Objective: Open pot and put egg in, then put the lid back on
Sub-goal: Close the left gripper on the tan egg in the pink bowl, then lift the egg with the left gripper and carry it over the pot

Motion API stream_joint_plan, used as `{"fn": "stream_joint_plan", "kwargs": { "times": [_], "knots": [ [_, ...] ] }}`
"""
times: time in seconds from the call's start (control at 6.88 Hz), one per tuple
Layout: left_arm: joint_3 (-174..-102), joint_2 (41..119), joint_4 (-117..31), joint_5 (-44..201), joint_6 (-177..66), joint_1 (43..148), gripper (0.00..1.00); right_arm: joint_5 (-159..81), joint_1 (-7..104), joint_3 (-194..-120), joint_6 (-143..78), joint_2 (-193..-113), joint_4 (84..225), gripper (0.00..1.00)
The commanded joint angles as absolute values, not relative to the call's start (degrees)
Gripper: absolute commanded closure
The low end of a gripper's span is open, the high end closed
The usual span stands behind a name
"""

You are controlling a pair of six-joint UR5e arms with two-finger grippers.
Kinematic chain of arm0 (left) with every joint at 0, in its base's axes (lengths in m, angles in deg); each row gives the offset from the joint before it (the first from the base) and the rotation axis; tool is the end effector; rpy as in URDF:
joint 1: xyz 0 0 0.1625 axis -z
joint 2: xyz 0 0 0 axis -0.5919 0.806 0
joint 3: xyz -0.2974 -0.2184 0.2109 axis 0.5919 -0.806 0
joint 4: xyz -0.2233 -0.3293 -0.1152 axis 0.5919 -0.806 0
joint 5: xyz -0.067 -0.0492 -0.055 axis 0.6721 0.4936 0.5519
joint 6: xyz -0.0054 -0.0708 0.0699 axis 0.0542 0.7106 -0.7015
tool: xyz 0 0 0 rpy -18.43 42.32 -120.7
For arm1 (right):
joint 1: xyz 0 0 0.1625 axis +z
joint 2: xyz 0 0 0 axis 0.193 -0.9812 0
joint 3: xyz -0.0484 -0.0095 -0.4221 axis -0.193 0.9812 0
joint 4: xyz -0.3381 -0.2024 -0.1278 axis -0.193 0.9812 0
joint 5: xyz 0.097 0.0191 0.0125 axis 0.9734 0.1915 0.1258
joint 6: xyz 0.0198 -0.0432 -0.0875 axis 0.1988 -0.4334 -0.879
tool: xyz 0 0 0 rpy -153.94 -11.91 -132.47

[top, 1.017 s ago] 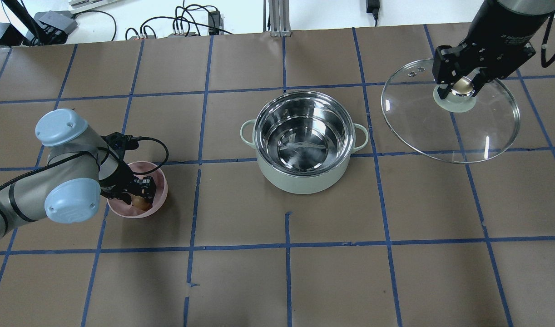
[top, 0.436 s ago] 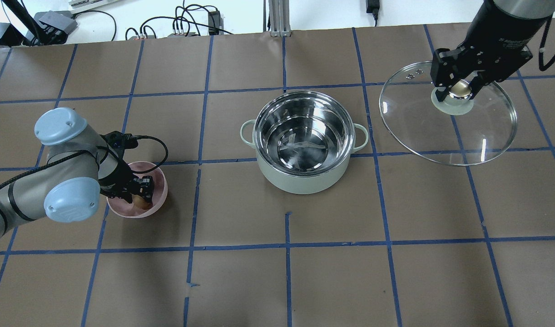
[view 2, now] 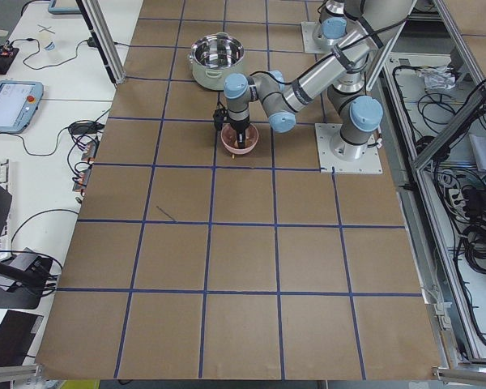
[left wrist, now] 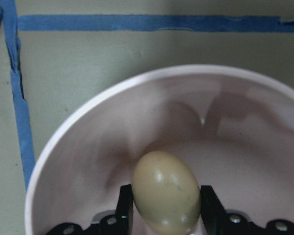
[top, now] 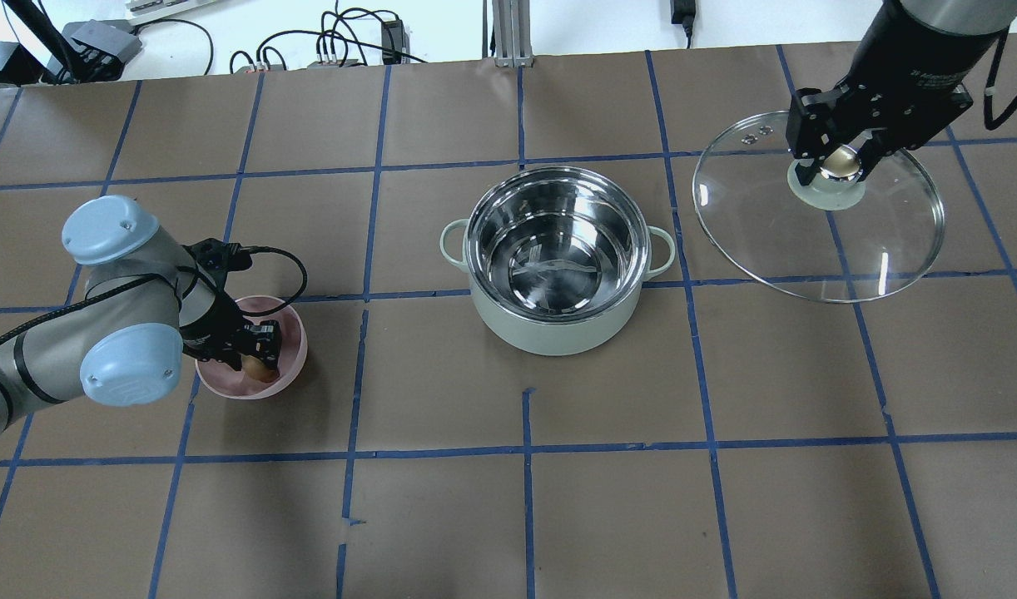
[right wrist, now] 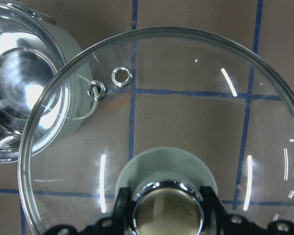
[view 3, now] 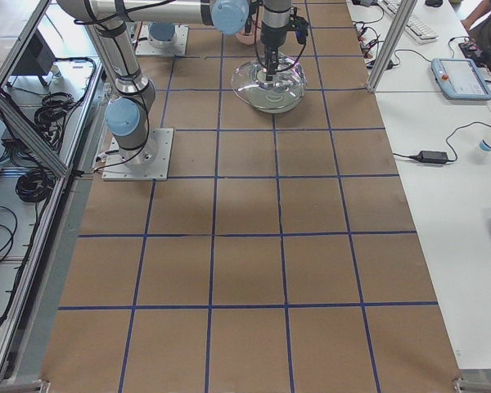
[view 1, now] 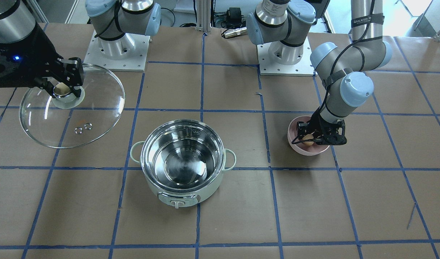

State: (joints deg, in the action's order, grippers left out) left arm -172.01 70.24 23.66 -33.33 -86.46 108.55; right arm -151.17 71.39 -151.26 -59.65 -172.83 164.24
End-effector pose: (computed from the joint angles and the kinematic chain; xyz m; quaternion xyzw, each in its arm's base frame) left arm 0.0084 -0.4600 0.1948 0.0101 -0.9989 -0.0440 0.0081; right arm 0.0700 -0.5061 0.5030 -0.0270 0.9995 0.0106 0.0124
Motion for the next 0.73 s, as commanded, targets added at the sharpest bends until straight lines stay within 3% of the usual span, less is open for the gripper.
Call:
{"fn": "stream_joint_plan", "kwargs": {
  "times": [0.0,0.29,0.58],
  "knots": [
    [-168.0,68.9,21.7,-34.0,-84.3,110.0,1.0,-151.1,71.5,-151.4,-59.7,-173.3,164.1,0.68],
    [-158.0,65.6,5.7,-34.0,-80.6,113.0,1.0,-151.1,71.4,-151.4,-59.7,-173.4,164.1,0.68],
    [-153.2,66.1,1.6,-33.5,-77.6,115.2,1.0,-150.2,71.4,-151.5,-59.7,-173.5,164.3,0.68]
  ]
}}
